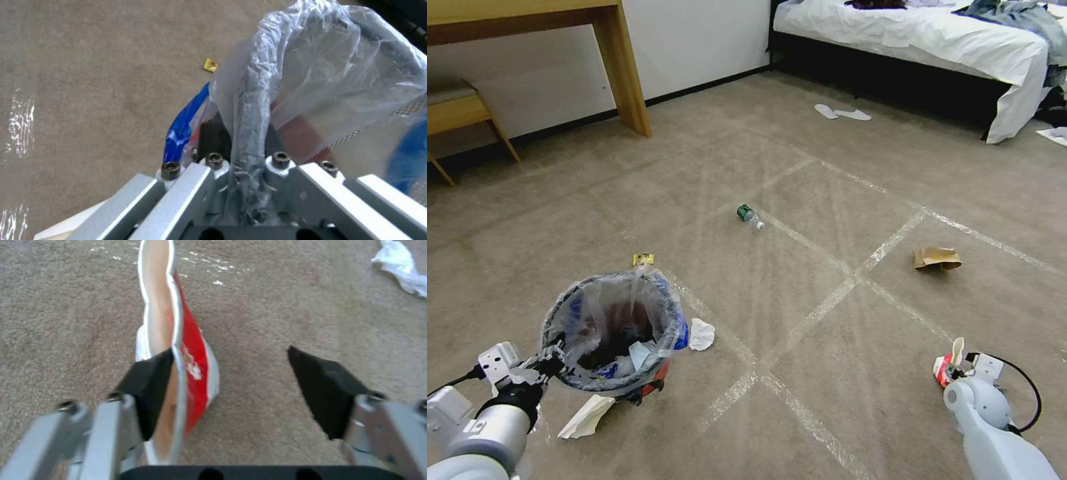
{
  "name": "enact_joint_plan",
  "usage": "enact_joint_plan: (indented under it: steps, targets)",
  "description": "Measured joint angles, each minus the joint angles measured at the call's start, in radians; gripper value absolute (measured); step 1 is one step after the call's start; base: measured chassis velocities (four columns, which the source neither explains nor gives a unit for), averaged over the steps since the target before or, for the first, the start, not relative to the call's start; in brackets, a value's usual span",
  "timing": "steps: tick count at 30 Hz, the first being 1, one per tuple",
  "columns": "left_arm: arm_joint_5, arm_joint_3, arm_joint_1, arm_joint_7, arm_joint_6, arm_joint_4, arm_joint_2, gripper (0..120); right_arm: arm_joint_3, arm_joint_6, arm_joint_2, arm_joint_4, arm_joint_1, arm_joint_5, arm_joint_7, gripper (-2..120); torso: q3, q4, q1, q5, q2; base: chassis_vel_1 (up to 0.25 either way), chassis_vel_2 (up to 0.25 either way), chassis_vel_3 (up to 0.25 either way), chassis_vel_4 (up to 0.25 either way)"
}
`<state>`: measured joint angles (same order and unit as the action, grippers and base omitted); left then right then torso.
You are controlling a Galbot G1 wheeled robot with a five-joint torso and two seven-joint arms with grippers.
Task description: Pick up the trash bin and place the garbage on the floor into it.
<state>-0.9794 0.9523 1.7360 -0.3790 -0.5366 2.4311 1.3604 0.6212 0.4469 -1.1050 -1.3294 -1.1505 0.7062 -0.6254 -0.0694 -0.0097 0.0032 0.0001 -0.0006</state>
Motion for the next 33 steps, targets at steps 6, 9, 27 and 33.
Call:
enact_joint_plan:
  steps: [6, 9, 27, 33]
  targets:
    - [-0.002, 0.0, 0.004, 0.0, 0.0, 0.007, -0.005, 2, -0.036, -0.015, -0.025, 0.047, 0.031, 0.0, 0.022, 46, 0.0, 0.0001, 0.0, 0.0003, 0.0, 0.0, 0.0, 0.0, 0.0]
    - [-0.003, 0.0, 0.006, 0.002, 0.004, 0.007, -0.007, 2, -0.047, -0.023, -0.042, 0.064, 0.041, -0.01, 0.027, 38, 0.0, 0.0001, 0.0, -0.0001, 0.0, 0.0, 0.0, 0.0, 0.0]
    - [0.003, -0.002, -0.005, 0.008, 0.019, -0.02, -0.012, 2, -0.06, -0.047, -0.068, 0.112, 0.054, -0.04, 0.054, 0, 0.0, 0.0, 0.0, -0.0001, 0.0, 0.0, 0.0, 0.0, 0.0]
    - [0.002, 0.001, 0.001, 0.008, 0.023, -0.02, -0.013, 2, -0.068, -0.057, -0.083, 0.14, 0.067, -0.045, 0.063, 0, 0.0, 0.0, 0.0, -0.0004, 0.0, 0.0, 0.0, 0.0, 0.0]
